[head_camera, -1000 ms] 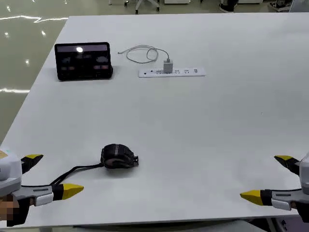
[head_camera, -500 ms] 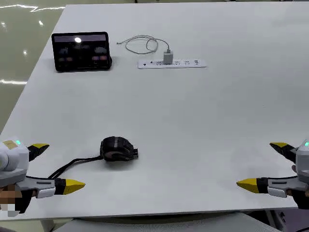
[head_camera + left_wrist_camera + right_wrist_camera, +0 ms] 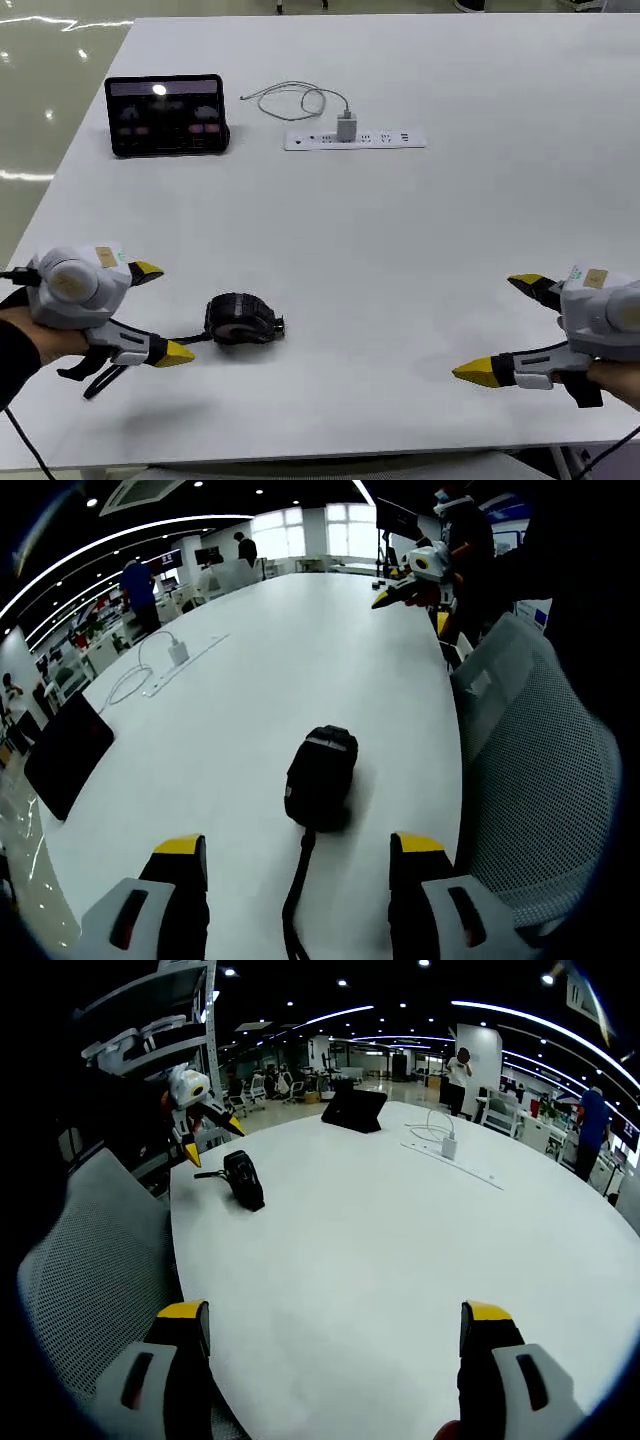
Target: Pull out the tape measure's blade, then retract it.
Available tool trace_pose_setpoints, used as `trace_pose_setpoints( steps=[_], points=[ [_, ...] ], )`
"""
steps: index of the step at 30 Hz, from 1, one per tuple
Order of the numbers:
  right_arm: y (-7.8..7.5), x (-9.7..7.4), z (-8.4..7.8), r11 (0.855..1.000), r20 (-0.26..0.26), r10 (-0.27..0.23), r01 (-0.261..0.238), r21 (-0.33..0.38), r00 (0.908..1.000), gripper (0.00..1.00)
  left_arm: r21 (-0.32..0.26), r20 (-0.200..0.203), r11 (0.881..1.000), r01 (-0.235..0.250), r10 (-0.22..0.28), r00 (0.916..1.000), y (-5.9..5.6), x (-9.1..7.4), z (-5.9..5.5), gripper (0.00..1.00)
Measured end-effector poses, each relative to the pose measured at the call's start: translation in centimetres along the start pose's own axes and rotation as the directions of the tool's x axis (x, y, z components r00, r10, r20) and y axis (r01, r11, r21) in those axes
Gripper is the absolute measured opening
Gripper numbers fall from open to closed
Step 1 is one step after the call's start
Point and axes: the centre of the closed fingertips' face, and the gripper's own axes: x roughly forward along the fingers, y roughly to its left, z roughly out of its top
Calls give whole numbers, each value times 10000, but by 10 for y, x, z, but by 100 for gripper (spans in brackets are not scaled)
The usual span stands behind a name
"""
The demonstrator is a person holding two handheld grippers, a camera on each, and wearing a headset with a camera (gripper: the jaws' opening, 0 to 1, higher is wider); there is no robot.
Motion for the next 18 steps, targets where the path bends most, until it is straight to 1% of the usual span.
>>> trace_pose_setpoints(
  steps=[1, 2, 3, 5, 6, 7, 8, 10, 11, 12, 13, 15, 16, 17, 18],
  points=[
    [3, 4, 2, 9998, -57, 177, -177, -52, 9998, 100, 61, -75, 10000, 16, -16, 10000, 2, 5, 2, 65],
    [5, 7, 3, 9996, -84, 278, -279, -92, 9996, 100, 127, -89, 9999, 52, -51, 9999, 2, 9, 4, 66],
    [6, 10, 6, 9993, -72, 341, -342, -167, 9994, 100, 208, -182, 9996, 209, -205, 9996, 1, 13, 6, 66],
    [9, 15, 10, 9985, -58, 484, -485, -262, 9988, 100, 140, -233, 9974, 709, -706, 9972, -6, 20, 9, 66],
    [11, 18, 11, 9977, -57, 560, -561, -372, 9984, 99, 249, -335, 9956, 900, -892, 9955, -9, 25, 10, 67],
    [11, 21, 13, 9973, -54, 602, -604, -410, 9982, 99, 399, -472, 9944, 979, -960, 9943, -9, 28, 10, 67],
    [13, 25, 15, 9964, -82, 717, -720, -454, 9974, 99, 697, -713, 9922, 1036, -986, 9926, -9, 32, 10, 67],
    [15, 29, 17, 9942, -29, 906, -906, -583, 9959, 97, 917, -922, 9878, 1258, -1173, 9888, -11, 37, 10, 67],
    [21, 34, 24, 9886, 316, 1287, -1257, -828, 9912, 97, 1056, -1030, 9833, 1484, -1376, 9851, -14, 40, 11, 67],
    [25, 37, 25, 9851, 358, 1470, -1431, -950, 9885, 98, 1190, -1104, 9805, 1566, -1436, 9834, -15, 43, 11, 67],
    [28, 42, 28, 9807, 349, 1611, -1560, -1179, 9863, 99, 1458, -1294, 9771, 1549, -1364, 9822, -14, 46, 11, 66],
    [32, 49, 30, 9731, 302, 1747, -1679, -1576, 9842, 97, 1589, -1388, 9737, 1632, -1416, 9801, -15, 50, 13, 64],
    [36, 54, 32, 9645, 207, 1903, -1830, -1902, 9815, 96, 1716, -1430, 9711, 1657, -1419, 9795, -14, 54, 13, 62],
    [37, 57, 33, 9607, 161, 1946, -1873, -2050, 9807, 93, 1840, -1576, 9691, 1644, -1360, 9781, -11, 57, 11, 59],
    [40, 62, 35, 9563, 153, 2043, -1963, -2167, 9788, 92, 2047, -1805, 9657, 1597, -1231, 9758, -9, 60, 9, 56]
  ],
)
